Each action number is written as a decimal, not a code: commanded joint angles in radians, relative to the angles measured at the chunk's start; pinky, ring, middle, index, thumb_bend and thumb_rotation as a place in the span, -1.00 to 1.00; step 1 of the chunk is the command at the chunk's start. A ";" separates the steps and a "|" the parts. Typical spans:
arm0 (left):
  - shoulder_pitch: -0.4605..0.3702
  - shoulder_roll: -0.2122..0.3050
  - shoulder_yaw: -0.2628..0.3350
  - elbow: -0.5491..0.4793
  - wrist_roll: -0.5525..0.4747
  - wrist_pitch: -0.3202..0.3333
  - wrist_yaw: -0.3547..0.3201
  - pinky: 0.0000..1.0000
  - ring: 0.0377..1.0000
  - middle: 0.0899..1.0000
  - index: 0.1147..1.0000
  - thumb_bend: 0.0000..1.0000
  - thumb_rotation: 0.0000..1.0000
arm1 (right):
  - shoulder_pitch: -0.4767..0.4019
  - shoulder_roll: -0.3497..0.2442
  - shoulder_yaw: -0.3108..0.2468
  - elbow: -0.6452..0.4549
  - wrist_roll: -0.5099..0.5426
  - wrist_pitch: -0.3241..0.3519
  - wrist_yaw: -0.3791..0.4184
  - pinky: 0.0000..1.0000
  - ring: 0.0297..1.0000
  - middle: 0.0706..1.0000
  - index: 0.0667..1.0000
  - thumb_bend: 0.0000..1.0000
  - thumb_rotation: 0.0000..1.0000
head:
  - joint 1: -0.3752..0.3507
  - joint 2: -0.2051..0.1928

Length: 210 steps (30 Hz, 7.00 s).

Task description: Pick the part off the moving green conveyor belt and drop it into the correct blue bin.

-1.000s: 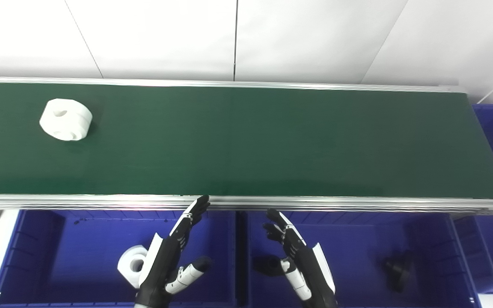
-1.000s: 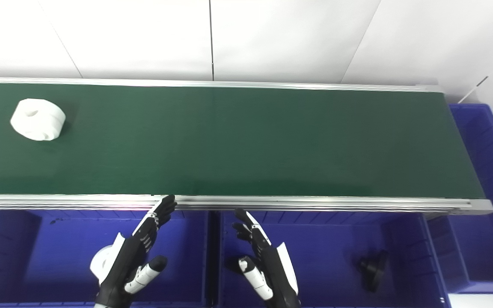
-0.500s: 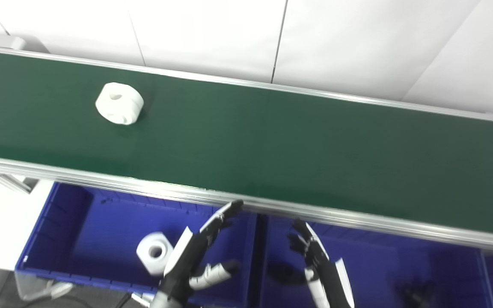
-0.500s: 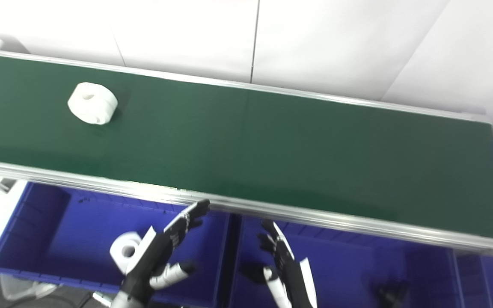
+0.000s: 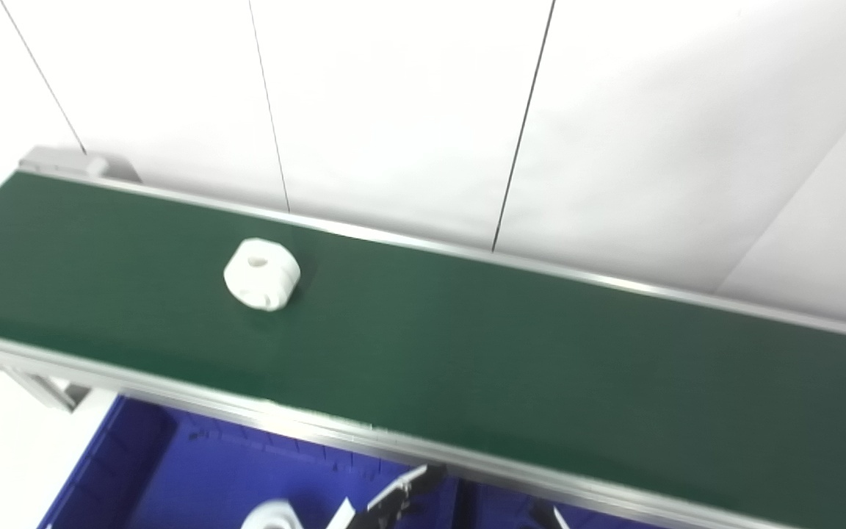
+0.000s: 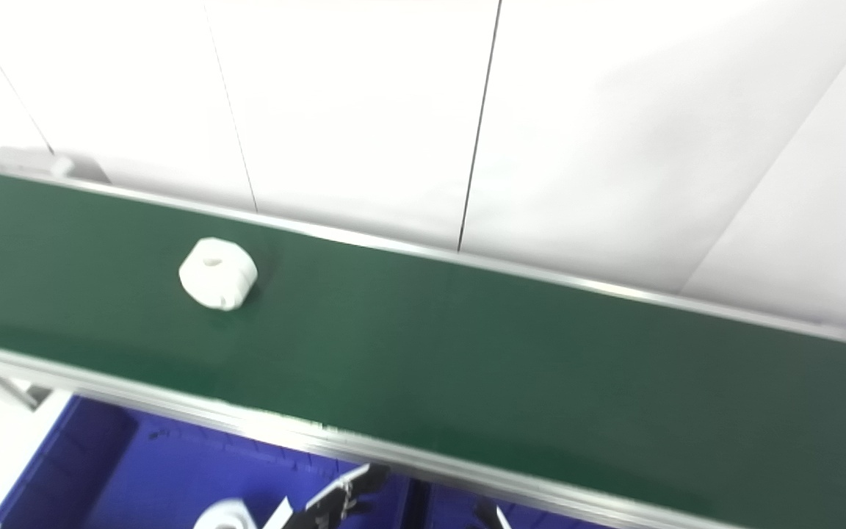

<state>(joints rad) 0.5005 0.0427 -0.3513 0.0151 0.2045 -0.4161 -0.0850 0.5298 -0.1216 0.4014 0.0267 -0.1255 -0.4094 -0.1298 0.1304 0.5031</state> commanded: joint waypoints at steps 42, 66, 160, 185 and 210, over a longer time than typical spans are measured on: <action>-0.614 0.302 0.239 -0.387 0.470 0.141 -0.148 0.40 0.59 0.61 0.62 1.00 -0.67 | -0.048 0.021 0.051 0.008 0.022 -0.060 -0.037 0.66 0.70 0.79 0.84 0.56 0.97 | 0.022 0.003; -0.952 0.426 0.082 -0.015 0.808 0.281 -0.352 0.66 0.72 0.71 0.70 1.00 -0.66 | -0.038 0.031 0.058 0.005 0.009 -0.060 -0.036 0.63 0.68 0.76 0.82 0.56 0.95 | 0.002 0.018; -0.141 0.329 0.167 -0.528 0.563 0.340 -0.249 -0.33 -0.26 -0.12 -0.04 -0.01 -1.00 | 0.020 -0.003 -0.089 -0.269 0.197 0.072 0.236 0.69 0.68 0.76 0.84 0.49 0.78 | 0.309 0.343; -0.133 0.275 0.004 -0.255 0.825 0.213 0.065 0.33 0.38 0.43 0.32 0.78 -0.56 | 0.005 0.029 -0.090 -0.268 0.188 0.093 0.259 0.67 0.69 0.77 0.81 0.56 0.70 | 0.271 0.342; -0.083 0.303 -0.009 -0.421 0.594 0.110 0.046 0.58 0.63 0.64 0.53 0.92 0.38 | 0.021 0.024 -0.098 -0.295 0.182 0.116 0.268 0.66 0.69 0.77 0.82 0.56 0.70 | 0.240 0.362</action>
<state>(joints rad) 0.4052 0.3483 -0.3567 -0.3710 0.8610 -0.2544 -0.0680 0.5391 -0.1011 0.3024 -0.2228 0.0564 -0.2989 0.1281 0.3759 0.8621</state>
